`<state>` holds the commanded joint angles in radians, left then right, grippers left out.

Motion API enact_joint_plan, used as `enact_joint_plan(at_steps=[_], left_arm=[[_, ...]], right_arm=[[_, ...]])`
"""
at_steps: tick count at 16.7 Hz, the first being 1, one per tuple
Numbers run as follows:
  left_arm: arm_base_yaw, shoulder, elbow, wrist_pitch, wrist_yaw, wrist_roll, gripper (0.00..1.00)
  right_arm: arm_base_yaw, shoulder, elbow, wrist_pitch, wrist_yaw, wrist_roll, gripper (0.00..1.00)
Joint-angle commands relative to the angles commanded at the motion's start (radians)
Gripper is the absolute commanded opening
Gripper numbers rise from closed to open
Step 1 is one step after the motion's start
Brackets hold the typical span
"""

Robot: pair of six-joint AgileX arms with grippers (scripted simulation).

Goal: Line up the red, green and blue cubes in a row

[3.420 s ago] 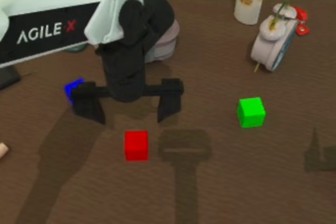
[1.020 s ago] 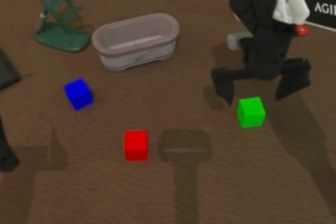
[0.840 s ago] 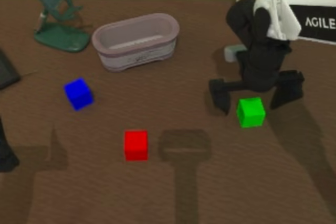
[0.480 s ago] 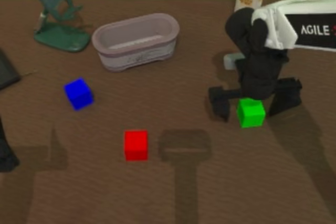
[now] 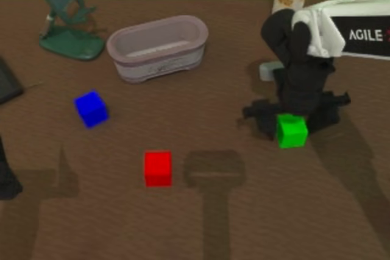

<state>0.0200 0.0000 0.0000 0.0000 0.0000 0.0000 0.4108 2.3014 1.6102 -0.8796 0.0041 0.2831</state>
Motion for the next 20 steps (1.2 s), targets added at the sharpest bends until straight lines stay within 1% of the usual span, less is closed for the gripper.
enact_joint_plan(at_steps=[5, 6, 15, 17, 20], left_arm=[[0.000, 0.000, 0.000, 0.000, 0.000, 0.000, 1.00], [0.000, 0.000, 0.000, 0.000, 0.000, 0.000, 1.00], [0.000, 0.000, 0.000, 0.000, 0.000, 0.000, 1.00], [0.000, 0.000, 0.000, 0.000, 0.000, 0.000, 1.00], [0.000, 0.000, 0.000, 0.000, 0.000, 0.000, 1.00]], right_arm=[[0.000, 0.000, 0.000, 0.000, 0.000, 0.000, 0.02], [0.000, 0.000, 0.000, 0.000, 0.000, 0.000, 0.00], [-0.002, -0.013, 0.005, -0.007, 0.003, -0.001, 0.00], [0.000, -0.026, 0.035, -0.046, 0.003, -0.001, 0.00], [0.003, -0.066, 0.098, -0.165, 0.003, -0.001, 0.00]])
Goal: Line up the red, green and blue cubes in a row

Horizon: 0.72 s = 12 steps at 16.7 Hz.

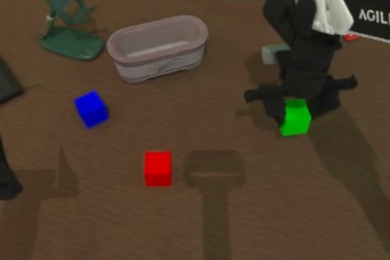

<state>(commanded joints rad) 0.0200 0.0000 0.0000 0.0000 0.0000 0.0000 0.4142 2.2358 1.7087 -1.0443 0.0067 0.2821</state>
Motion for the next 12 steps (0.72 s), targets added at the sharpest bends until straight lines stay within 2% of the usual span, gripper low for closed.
enact_joint_plan(at_steps=[3, 8, 12], left_arm=[[0.000, 0.000, 0.000, 0.000, 0.000, 0.000, 1.00], [0.000, 0.000, 0.000, 0.000, 0.000, 0.000, 1.00], [0.000, 0.000, 0.000, 0.000, 0.000, 0.000, 1.00]], right_arm=[[0.003, -0.034, 0.044, -0.068, -0.001, -0.002, 0.00], [0.000, -0.032, 0.044, -0.068, -0.001, 0.002, 0.00], [0.089, -0.025, 0.072, -0.092, 0.000, 0.116, 0.00]])
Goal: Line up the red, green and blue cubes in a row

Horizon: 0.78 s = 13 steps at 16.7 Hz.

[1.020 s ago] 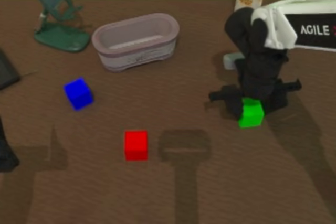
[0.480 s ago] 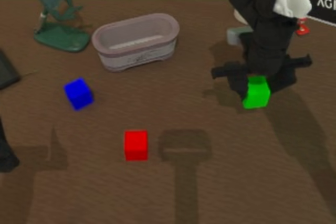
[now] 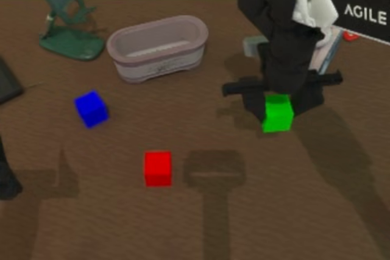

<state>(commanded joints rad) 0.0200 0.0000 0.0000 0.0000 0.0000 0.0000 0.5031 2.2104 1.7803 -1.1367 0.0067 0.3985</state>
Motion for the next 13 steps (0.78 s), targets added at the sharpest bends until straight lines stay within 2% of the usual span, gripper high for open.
enact_joint_plan(at_steps=[4, 7, 13], left_arm=[[0.000, 0.000, 0.000, 0.000, 0.000, 0.000, 1.00], [0.000, 0.000, 0.000, 0.000, 0.000, 0.000, 1.00], [0.000, 0.000, 0.000, 0.000, 0.000, 0.000, 1.00]], right_arm=[[0.149, -0.001, 0.029, -0.037, 0.001, 0.236, 0.00], [0.235, -0.011, 0.042, -0.053, 0.002, 0.345, 0.00], [0.250, -0.012, 0.038, -0.049, 0.000, 0.365, 0.00]])
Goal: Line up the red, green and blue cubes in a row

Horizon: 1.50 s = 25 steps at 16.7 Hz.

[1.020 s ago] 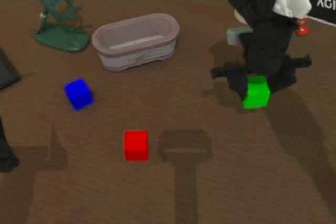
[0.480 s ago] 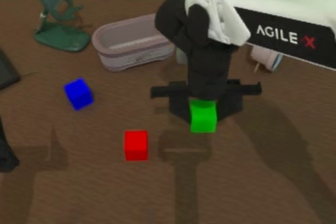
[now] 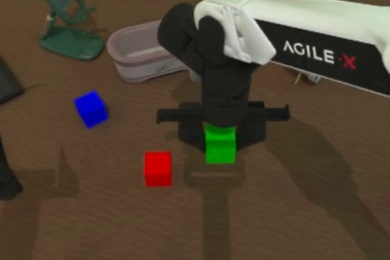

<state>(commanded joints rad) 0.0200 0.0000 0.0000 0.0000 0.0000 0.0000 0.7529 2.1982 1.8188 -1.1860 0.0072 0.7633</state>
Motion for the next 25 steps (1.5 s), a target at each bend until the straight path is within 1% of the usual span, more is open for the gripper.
enact_joint_plan(at_steps=[2, 7, 12, 25], left_arm=[[0.000, 0.000, 0.000, 0.000, 0.000, 0.000, 1.00], [0.000, 0.000, 0.000, 0.000, 0.000, 0.000, 1.00], [0.000, 0.000, 0.000, 0.000, 0.000, 0.000, 1.00], [0.000, 0.000, 0.000, 0.000, 0.000, 0.000, 1.00]], right_arm=[[0.000, 0.010, -0.028, 0.038, 0.001, 0.000, 0.00], [0.004, 0.061, -0.144, 0.213, 0.002, 0.002, 0.00], [0.005, 0.069, -0.159, 0.232, 0.002, 0.003, 0.00], [0.005, 0.069, -0.159, 0.232, 0.002, 0.003, 0.98]])
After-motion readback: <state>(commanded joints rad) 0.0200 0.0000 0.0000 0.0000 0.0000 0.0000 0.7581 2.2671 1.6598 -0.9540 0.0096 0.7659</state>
